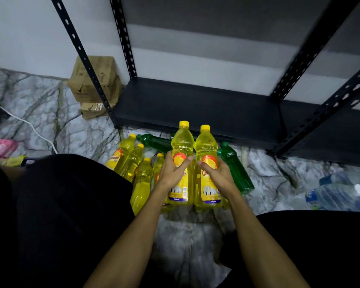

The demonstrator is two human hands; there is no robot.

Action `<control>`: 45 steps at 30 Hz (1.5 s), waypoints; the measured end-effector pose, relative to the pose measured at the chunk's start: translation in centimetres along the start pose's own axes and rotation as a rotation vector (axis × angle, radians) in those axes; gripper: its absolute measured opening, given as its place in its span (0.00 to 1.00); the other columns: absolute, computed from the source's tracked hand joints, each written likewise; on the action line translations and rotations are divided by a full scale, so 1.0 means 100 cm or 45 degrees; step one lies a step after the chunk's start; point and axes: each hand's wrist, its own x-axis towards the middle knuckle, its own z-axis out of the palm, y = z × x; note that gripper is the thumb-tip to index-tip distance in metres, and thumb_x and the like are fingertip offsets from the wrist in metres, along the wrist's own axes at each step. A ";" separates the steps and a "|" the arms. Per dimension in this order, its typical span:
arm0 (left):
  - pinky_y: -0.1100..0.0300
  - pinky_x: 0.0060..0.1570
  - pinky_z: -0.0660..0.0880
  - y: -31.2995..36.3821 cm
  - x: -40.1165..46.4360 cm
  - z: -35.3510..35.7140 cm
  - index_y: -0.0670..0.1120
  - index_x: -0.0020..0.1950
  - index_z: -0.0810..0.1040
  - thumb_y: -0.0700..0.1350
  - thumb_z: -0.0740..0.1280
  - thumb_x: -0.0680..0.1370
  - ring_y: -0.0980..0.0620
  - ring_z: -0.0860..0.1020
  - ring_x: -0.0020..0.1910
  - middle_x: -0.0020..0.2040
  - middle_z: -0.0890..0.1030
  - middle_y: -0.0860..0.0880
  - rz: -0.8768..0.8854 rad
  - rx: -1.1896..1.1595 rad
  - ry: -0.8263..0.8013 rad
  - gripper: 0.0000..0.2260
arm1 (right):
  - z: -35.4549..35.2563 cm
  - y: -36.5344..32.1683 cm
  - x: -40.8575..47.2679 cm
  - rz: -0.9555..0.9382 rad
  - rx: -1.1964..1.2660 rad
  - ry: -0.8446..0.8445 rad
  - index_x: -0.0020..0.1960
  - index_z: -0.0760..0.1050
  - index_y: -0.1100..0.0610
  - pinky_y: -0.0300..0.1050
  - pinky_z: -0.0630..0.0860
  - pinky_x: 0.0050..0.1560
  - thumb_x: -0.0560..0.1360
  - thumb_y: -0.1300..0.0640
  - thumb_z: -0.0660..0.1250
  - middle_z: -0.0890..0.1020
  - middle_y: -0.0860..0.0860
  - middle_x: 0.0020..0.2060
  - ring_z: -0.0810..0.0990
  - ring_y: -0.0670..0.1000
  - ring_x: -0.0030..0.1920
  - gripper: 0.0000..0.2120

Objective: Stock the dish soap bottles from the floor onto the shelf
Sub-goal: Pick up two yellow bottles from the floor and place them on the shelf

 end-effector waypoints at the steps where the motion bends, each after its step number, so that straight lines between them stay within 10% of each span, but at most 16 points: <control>1: 0.49 0.69 0.69 0.010 -0.002 -0.001 0.50 0.79 0.59 0.72 0.68 0.69 0.46 0.70 0.72 0.74 0.70 0.50 0.037 -0.015 -0.006 0.46 | -0.005 -0.010 -0.004 -0.017 0.012 0.007 0.65 0.74 0.48 0.55 0.81 0.55 0.63 0.33 0.77 0.85 0.47 0.52 0.85 0.49 0.51 0.36; 21: 0.71 0.37 0.74 0.314 -0.036 -0.041 0.52 0.69 0.66 0.58 0.71 0.76 0.61 0.80 0.49 0.54 0.79 0.57 0.933 -0.105 0.036 0.26 | -0.122 -0.284 -0.084 -0.890 0.103 0.351 0.59 0.72 0.50 0.33 0.78 0.34 0.72 0.49 0.75 0.83 0.48 0.47 0.84 0.43 0.40 0.20; 32: 0.50 0.56 0.80 0.520 -0.007 -0.015 0.50 0.72 0.62 0.58 0.73 0.74 0.51 0.80 0.57 0.61 0.78 0.50 1.361 -0.178 0.044 0.33 | -0.230 -0.443 -0.065 -1.362 -0.010 0.644 0.63 0.68 0.55 0.30 0.77 0.41 0.72 0.49 0.77 0.80 0.44 0.50 0.81 0.36 0.45 0.27; 45: 0.60 0.48 0.74 0.595 0.105 0.043 0.50 0.74 0.58 0.58 0.71 0.76 0.51 0.78 0.56 0.62 0.75 0.50 1.377 -0.083 0.078 0.34 | -0.301 -0.482 0.060 -1.308 -0.054 0.795 0.61 0.62 0.52 0.33 0.74 0.43 0.71 0.46 0.77 0.76 0.41 0.48 0.79 0.39 0.46 0.29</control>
